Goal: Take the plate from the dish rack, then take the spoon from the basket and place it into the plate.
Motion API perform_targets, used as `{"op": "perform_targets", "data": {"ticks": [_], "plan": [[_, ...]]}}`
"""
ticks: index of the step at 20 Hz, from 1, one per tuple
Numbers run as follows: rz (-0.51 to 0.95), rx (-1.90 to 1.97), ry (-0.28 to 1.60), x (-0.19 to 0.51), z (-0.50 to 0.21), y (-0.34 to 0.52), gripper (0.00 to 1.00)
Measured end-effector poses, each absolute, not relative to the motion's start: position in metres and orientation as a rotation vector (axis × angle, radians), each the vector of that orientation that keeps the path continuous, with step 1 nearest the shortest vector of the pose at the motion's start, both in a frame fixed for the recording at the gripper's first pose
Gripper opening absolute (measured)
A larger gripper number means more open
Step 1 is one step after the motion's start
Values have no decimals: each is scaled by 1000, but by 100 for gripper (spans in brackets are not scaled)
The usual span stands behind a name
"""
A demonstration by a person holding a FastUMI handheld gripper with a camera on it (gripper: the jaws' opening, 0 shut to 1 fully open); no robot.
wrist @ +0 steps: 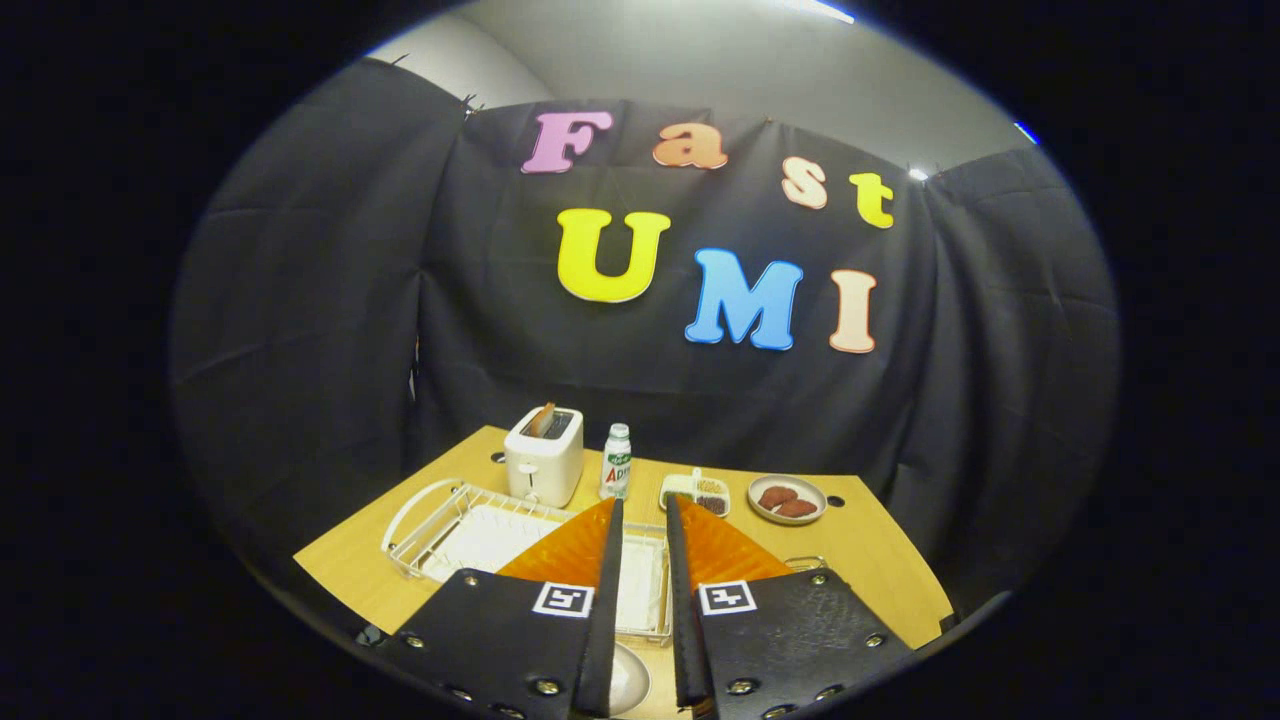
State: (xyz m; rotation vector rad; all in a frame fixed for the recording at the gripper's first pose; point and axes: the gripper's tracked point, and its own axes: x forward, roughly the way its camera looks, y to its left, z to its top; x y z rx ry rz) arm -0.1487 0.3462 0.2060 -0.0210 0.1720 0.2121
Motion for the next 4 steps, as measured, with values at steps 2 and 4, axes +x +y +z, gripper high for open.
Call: {"op": "perform_targets", "data": {"ticks": [2,4], "plan": [[191,3,135,-141,222,335,33],[186,11,98,-135,233,328,33]]}}
